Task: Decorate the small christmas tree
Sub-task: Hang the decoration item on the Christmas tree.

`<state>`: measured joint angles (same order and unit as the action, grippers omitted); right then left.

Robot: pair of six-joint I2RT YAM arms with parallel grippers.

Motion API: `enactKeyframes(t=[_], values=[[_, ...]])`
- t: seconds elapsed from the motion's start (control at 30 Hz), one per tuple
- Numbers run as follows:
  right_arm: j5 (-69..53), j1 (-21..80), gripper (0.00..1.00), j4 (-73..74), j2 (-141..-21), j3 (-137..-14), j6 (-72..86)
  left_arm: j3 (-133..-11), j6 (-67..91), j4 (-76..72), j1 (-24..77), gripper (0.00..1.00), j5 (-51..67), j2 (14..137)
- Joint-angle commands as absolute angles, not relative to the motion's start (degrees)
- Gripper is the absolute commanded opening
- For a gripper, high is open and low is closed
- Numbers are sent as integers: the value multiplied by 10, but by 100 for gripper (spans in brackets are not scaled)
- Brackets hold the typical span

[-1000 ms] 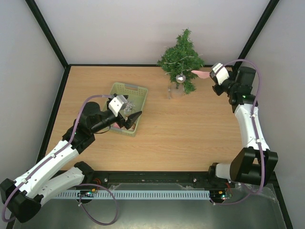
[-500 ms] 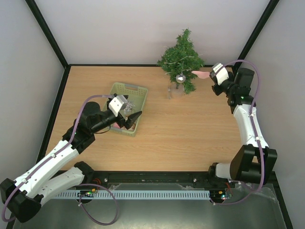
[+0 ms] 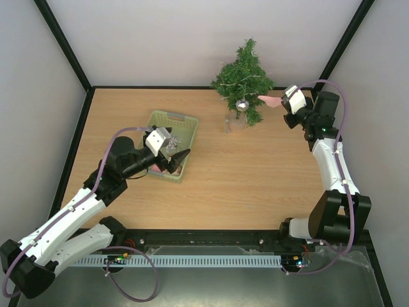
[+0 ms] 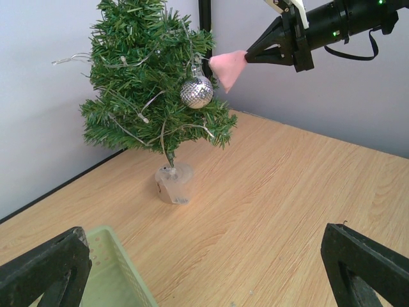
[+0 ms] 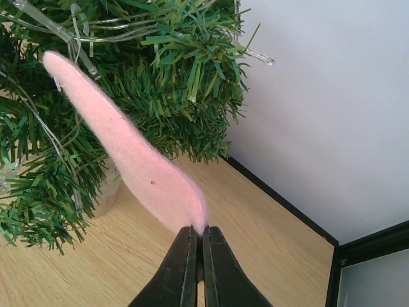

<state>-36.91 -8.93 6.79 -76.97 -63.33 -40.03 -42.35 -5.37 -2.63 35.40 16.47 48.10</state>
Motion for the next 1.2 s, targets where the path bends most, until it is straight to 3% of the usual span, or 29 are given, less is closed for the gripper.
enactKeyframes(t=[0.0, 1.17], values=[[-356, -91, 2, 66, -769, -631, -399, -420, -56, -38, 356, 100, 162, 473], [-318, -91, 2, 50, -752, -590, -375, -420, -54, -40, 356, 100, 165, 465]])
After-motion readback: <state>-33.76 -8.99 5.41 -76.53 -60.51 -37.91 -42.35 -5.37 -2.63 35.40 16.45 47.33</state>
